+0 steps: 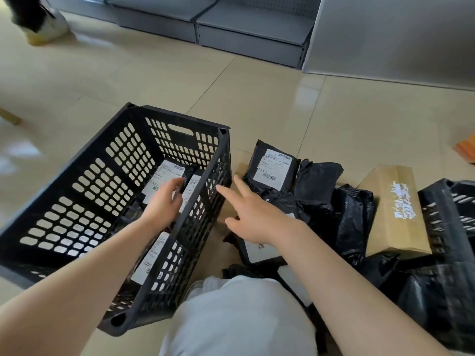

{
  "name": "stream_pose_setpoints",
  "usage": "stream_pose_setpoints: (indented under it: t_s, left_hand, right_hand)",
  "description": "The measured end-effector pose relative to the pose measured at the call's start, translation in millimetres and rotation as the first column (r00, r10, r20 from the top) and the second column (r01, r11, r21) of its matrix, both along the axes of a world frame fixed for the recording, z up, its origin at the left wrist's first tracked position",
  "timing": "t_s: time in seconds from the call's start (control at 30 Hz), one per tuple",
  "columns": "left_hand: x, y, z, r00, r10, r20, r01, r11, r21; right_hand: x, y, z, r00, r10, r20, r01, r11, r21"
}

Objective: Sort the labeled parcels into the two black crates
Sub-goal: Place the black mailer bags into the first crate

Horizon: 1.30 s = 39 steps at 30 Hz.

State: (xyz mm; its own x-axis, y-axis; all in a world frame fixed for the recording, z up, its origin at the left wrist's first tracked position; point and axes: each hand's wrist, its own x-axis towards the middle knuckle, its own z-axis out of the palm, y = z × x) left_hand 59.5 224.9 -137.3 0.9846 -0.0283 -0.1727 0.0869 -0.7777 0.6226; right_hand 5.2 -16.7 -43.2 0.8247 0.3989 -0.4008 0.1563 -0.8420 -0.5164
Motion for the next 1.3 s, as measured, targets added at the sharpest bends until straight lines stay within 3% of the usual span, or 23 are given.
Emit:
stream_pose_setpoints:
  t_s: [0.2,0.33,0.47,0.6,0.7,0.77,0.93,1.1,1.3]
  left_hand:
    - [24.0,-64.7,73.2,0.979,-0.060,0.197,0.097,0.978,-0.186]
    - [24.4,-107.7,88.7,0.895,-0.349,0.277,0.363,0.932,0.001]
    - [18.8,-142.1,67.3,0.860,-0.485,0.159,0.475,0.874,0.099]
    - [5.7,-162.8,26.5,0.913,-0.374,-0.162,0.392,0.915,0.095]
    - [1.7,-153.7,-4.6,0.813,-0.306,-0.496,0.407,0.907,0.109]
    - [-1.2,-145.2,-16.1,0.768,-0.236,-0.596,0.364,0.926,0.101]
    - [-10.4,-143.2,-37.8,0.814,-0.095,-0.573,0.139,0.990,0.033]
    - [-16.4,-148.8,-46.4,0.832,-0.046,-0.554,0.072,0.997,0.026]
    - [-24.9,-156.2,-42.9,0.860,-0.042,-0.508,-0.015,0.994,-0.106]
  right_hand:
    - [-4.3,-57.0,31.3,0.997,-0.080,0.018,0.081,0.994,-0.079]
    - [-16.5,-92.3,48.5,0.988,-0.153,0.000,0.152,0.981,-0.124]
    - [-28.5,-117.8,65.0,0.974,-0.227,0.005,0.226,0.969,-0.103]
    - [-29.6,-132.6,64.9,0.959,-0.272,-0.080,0.263,0.958,-0.112]
    - [-29.5,-139.3,61.7,0.952,-0.252,-0.175,0.222,0.960,-0.172]
    - [-29.9,-144.2,60.7,0.949,-0.244,-0.198,0.201,0.956,-0.213]
    - [-30.4,-154.7,57.5,0.944,-0.254,-0.210,0.202,0.949,-0.241]
    - [-31.9,-157.2,45.9,0.932,-0.267,-0.245,0.205,0.946,-0.253]
    - [-32.0,-161.6,41.7,0.929,-0.251,-0.274,0.174,0.946,-0.274]
